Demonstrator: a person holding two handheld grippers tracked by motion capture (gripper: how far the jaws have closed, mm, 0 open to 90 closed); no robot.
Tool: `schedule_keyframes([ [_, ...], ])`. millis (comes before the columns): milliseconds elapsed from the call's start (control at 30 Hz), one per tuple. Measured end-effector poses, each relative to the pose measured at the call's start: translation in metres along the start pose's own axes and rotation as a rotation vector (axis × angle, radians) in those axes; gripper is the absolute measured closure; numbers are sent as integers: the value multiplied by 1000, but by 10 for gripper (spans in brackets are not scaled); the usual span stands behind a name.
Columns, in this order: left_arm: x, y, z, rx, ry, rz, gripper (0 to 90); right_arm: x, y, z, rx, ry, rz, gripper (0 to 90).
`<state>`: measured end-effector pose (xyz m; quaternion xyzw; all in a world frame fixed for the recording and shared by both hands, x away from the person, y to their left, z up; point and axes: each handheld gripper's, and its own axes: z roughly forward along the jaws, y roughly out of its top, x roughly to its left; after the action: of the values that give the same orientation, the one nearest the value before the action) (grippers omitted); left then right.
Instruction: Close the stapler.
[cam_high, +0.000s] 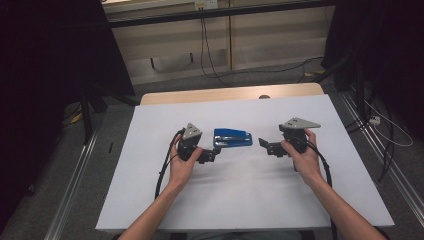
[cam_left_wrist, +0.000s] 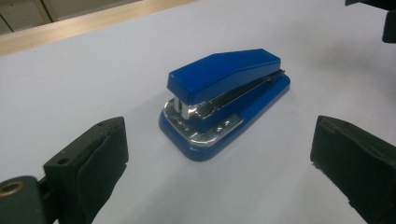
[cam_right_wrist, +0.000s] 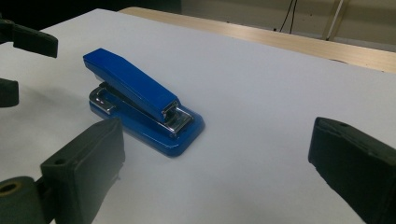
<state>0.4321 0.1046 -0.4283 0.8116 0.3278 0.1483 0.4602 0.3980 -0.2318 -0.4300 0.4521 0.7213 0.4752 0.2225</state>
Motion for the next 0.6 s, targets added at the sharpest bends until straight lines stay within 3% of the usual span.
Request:
schedule_keyframes([
  [167, 2, -5, -8, 0, 33, 2, 44, -1, -3, -6, -9, -22, -6, 38],
  [233, 3, -9, -12, -23, 55, -7, 51, -1, -5, -8, -3, -27, -5, 38],
  [400, 3, -10, -19, -46, 40, -17, 56, -1, -8, -15, -1, -46, -23, 38],
  [500, 3, -14, -25, -31, 34, -8, 54, -1, -9, -18, -13, -56, -22, 38],
  [600, 4, -18, -33, -38, 55, -8, 52, -1, -10, -22, -24, -61, -16, 38],
])
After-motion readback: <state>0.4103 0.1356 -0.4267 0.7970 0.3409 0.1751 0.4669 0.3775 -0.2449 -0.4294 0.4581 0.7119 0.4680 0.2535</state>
